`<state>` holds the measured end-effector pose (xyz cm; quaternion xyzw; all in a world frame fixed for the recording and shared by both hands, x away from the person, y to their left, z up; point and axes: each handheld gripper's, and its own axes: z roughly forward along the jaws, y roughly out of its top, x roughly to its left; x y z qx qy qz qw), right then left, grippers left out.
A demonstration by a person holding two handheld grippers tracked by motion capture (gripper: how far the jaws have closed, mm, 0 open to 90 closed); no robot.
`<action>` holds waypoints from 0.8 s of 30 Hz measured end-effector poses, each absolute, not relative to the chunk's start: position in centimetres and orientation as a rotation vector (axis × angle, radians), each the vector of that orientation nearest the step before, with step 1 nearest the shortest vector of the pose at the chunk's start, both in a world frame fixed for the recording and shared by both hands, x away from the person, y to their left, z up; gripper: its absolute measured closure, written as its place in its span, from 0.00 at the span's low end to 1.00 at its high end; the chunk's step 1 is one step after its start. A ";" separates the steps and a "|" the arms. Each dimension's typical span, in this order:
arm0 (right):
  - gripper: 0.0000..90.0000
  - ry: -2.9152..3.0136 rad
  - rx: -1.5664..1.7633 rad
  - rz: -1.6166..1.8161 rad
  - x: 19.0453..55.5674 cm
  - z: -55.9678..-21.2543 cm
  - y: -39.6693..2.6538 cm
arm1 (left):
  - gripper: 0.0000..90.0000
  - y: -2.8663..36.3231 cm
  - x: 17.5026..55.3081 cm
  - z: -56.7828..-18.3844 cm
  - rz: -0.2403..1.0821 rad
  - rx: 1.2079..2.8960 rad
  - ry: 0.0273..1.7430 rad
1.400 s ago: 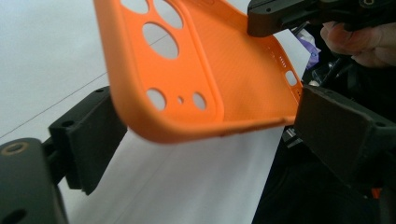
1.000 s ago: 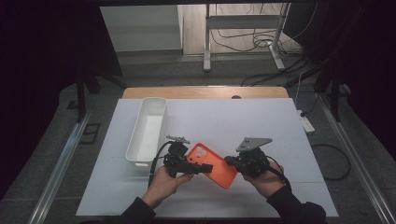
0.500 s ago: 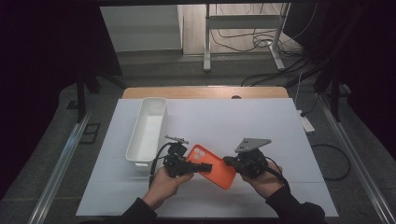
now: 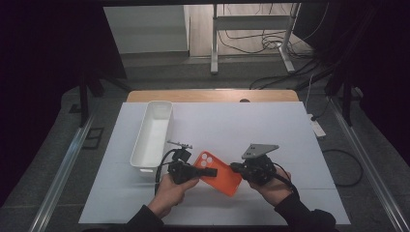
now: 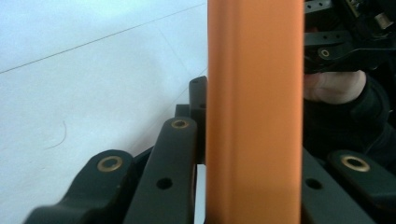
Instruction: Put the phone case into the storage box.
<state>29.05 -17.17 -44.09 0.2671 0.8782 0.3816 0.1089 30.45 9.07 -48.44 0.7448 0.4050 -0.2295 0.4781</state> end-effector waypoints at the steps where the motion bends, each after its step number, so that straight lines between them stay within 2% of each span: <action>1: 0.96 2.588 0.780 1.128 29.1 -44.1 -17.2 | 0.94 9.1 30.5 -48.4 -0.556 1.821 0.990; 3: 0.92 2.594 0.778 1.141 29.1 -44.1 -17.2 | 0.94 9.2 30.5 -48.3 -0.540 1.834 0.984; 5: 0.84 2.594 0.777 1.148 29.1 -44.0 -17.3 | 0.94 9.3 30.4 -48.2 -0.533 1.833 0.979; 6: 0.84 2.594 0.777 1.148 29.1 -44.0 -17.3 | 0.94 9.3 30.4 -48.2 -0.533 1.833 0.979; 12: 0.51 2.579 0.812 1.170 29.4 -43.9 -17.7 | 0.94 9.5 30.4 -47.9 -0.484 1.872 0.964; 17: 0.19 2.576 0.841 1.201 29.7 -44.1 -18.1 | 0.94 9.8 30.6 -47.8 -0.476 1.888 0.951; 20: 0.08 2.594 0.855 1.210 29.9 -44.3 -18.3 | 0.94 10.1 30.6 -47.7 -0.454 1.910 0.938; 21: 0.08 2.594 0.855 1.210 29.9 -44.3 -18.3 | 0.94 10.1 30.6 -47.7 -0.454 1.910 0.938; 23: 0.01 2.606 0.853 1.224 30.0 -44.4 -18.3 | 0.94 10.2 30.7 -47.7 -0.449 1.912 0.934; 24: 0.00 2.605 0.840 1.234 30.0 -44.5 -18.3 | 0.94 10.3 30.7 -47.7 -0.449 1.914 0.931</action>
